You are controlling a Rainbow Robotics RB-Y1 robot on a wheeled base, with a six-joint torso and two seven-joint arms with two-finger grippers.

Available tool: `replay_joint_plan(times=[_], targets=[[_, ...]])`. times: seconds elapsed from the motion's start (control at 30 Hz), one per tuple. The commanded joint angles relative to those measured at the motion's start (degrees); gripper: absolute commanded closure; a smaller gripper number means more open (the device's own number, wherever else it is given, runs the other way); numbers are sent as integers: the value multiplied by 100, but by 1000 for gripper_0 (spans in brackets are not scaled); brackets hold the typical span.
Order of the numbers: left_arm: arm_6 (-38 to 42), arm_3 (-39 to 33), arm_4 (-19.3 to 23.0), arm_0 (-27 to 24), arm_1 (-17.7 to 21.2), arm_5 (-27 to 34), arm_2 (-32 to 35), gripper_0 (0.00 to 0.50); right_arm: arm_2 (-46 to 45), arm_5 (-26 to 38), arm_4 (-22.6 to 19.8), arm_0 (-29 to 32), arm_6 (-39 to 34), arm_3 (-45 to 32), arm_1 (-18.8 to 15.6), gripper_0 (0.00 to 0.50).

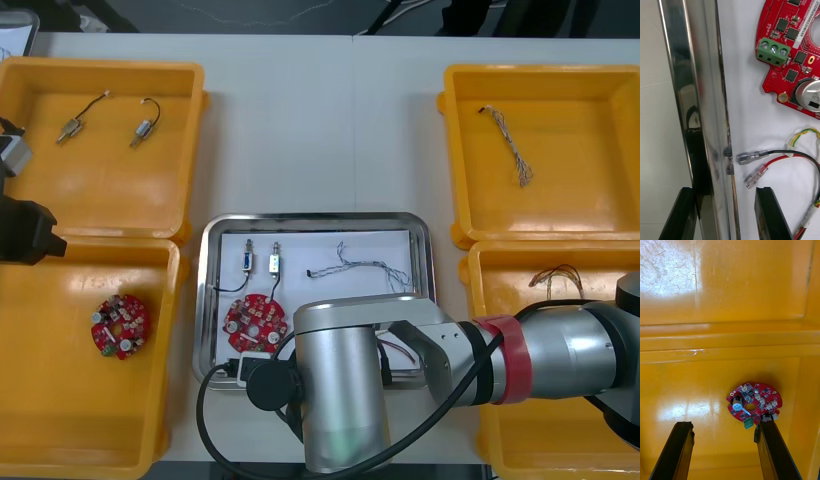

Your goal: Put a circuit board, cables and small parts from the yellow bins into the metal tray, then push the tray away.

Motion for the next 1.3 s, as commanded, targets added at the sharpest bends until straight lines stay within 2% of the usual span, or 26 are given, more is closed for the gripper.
replay_joint_plan(times=[0.03, 0.07, 0.1, 0.13, 0.23, 0.57, 1.3], targets=[[-645, -141, -26, 87, 259, 59, 195, 0, 76, -52, 66, 79, 213, 10, 165, 267], [-645, -150, -34, 87, 259, 59, 195, 0, 76, -43, 74, 88, 213, 10, 174, 318], [-645, -141, -34, 87, 259, 59, 186, 0, 76, -52, 83, 105, 213, 10, 165, 417], [-645, -150, -34, 87, 259, 59, 186, 0, 76, -52, 101, 114, 213, 10, 174, 463], [-645, -141, -34, 87, 259, 59, 195, 0, 76, -43, 136, 149, 213, 10, 174, 494], [-671, -150, -34, 87, 259, 77, 195, 0, -3, -25, 540, 281, 275, 1, 148, 500], [-671, -150, -34, 87, 259, 77, 195, 0, -996, -25, 654, 290, 943, 27, -46, 500]])
